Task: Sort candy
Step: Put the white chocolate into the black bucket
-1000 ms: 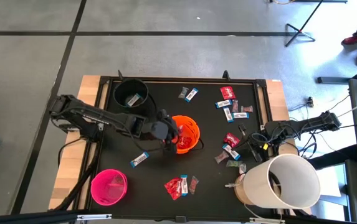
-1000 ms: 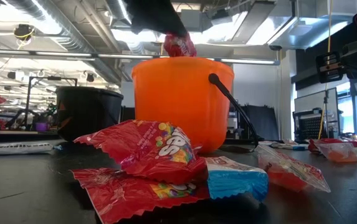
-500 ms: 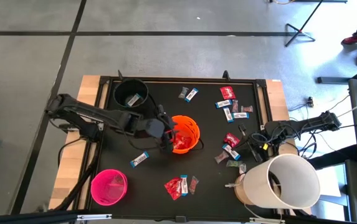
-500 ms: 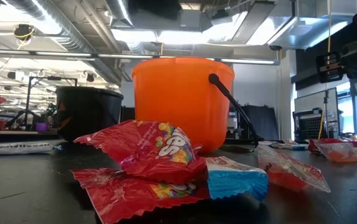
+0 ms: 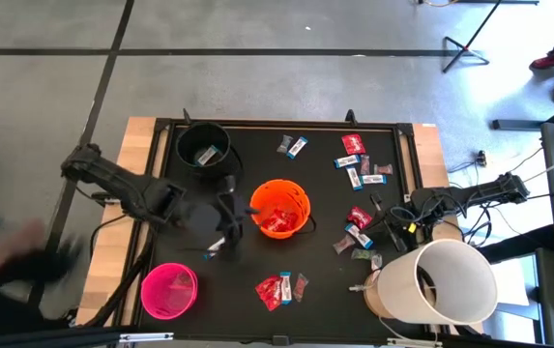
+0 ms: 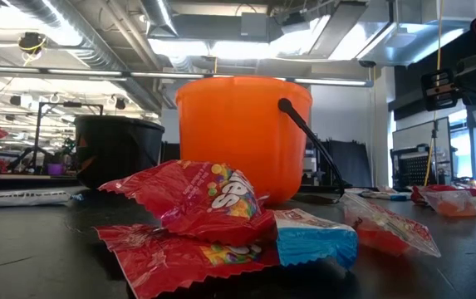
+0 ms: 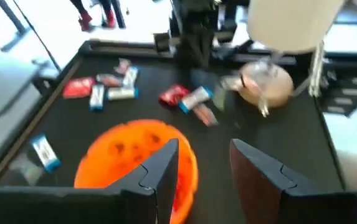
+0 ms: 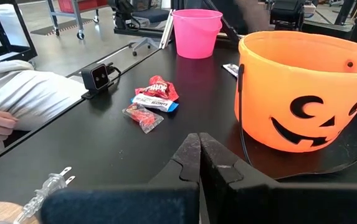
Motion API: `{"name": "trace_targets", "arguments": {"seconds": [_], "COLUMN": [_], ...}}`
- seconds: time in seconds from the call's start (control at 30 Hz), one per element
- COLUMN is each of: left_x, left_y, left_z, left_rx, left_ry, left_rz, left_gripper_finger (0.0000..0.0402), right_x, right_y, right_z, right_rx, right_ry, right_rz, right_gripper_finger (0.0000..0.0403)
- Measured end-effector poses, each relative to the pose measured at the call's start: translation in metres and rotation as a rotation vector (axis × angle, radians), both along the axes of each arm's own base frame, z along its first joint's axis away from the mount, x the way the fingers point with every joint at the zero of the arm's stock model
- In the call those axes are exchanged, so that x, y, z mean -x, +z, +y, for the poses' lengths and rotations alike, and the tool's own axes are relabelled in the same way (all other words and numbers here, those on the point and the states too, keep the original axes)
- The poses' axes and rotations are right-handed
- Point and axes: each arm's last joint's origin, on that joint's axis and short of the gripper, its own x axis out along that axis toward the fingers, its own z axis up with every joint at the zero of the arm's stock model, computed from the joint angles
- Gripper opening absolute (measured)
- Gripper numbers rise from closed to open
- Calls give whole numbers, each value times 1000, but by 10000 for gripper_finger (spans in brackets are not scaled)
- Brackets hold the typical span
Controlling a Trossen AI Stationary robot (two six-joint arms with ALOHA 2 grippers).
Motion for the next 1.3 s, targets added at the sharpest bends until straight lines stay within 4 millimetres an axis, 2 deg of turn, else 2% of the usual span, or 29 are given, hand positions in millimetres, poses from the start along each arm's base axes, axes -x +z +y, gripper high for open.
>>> {"name": "trace_targets", "arguments": {"seconds": [0.07,0.13,0.33,0.43,0.53,0.73,0.93,1.1,1.3], "left_x": [8,15,27,30,36,53,54,57,62], "left_y": [-7,-23,-90,-118,-143,-190,-214,-223,-237], "left_z": [-3,-5,-5,-7,-4,5,5,10,13], "left_rx": [4,12,187,284,288,348,419,354,319], "left_ry": [14,54,131,130,168,250,209,281,332], "left_rz": [79,194,493,556,596,694,618,573,598], "left_gripper_finger": [135,137,184,214,237,262,267,264,263], "right_x": [0,0,0,0,0,0,0,0,0], "right_y": [0,0,0,0,0,0,0,0,0], "right_z": [0,0,0,0,0,0,0,0,0], "right_rx": [0,0,0,0,0,0,0,0,0], "right_ry": [0,0,0,0,0,0,0,0,-1], "right_rz": [0,0,0,0,0,0,0,0,0], "right_gripper_finger": [1,1,1,1,1,1,1,1,1]}}
